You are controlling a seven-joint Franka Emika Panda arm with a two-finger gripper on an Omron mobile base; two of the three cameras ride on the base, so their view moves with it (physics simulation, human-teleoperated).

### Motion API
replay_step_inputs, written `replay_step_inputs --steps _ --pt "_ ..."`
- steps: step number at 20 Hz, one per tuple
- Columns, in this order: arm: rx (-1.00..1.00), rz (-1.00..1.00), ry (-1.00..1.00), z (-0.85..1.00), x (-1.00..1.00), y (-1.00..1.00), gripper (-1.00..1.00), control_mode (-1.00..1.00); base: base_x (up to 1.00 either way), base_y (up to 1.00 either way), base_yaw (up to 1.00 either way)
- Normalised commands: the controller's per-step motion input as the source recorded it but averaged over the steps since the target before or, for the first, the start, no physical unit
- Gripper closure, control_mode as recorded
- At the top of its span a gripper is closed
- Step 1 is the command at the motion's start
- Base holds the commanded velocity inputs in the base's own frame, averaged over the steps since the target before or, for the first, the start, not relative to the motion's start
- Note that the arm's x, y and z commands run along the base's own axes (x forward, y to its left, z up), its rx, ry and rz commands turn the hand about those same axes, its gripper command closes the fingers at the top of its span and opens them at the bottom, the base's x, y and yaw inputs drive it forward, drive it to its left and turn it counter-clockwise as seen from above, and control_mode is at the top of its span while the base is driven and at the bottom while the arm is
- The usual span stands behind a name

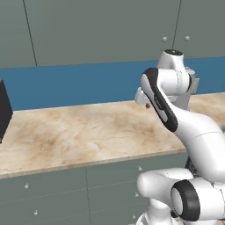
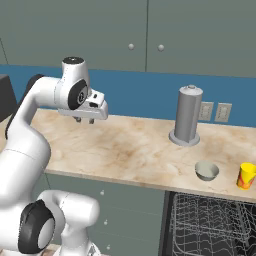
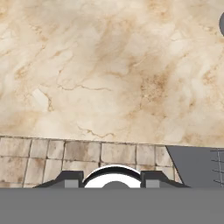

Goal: Pick up the cup and bowl from the counter, place them in the dishwasher, and close the dishwasher door.

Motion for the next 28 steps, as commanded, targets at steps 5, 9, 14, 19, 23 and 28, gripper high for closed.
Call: replay_step_inputs --steps 5,9,14,19,23,28 --pt "0.00 0.00 0.00 0.00 -0.09 0.00 -1.00 -1.00 0.00 0.00 0.00" --pt "0.00 0.00 0.00 -0.07 -0.27 0.00 -1.00 -1.00 0.00 0.00 0.00" --pt "0.00 0.00 0.00 -0.12 -0.30 -0.03 -1.00 -1.00 0.00 0.00 0.00" --pt "0.00 0.00 0.00 -0.07 -0.18 -0.17 -1.00 -1.00 0.00 0.00 0.00" --pt "0.00 0.00 0.00 -0.06 -0.01 -0.36 -1.00 -1.00 0.00 0.00 0.00" --pt "0.04 0.00 0.00 -0.18 0.00 -0.52 -1.00 -1.00 0.00 0.00 0.00"
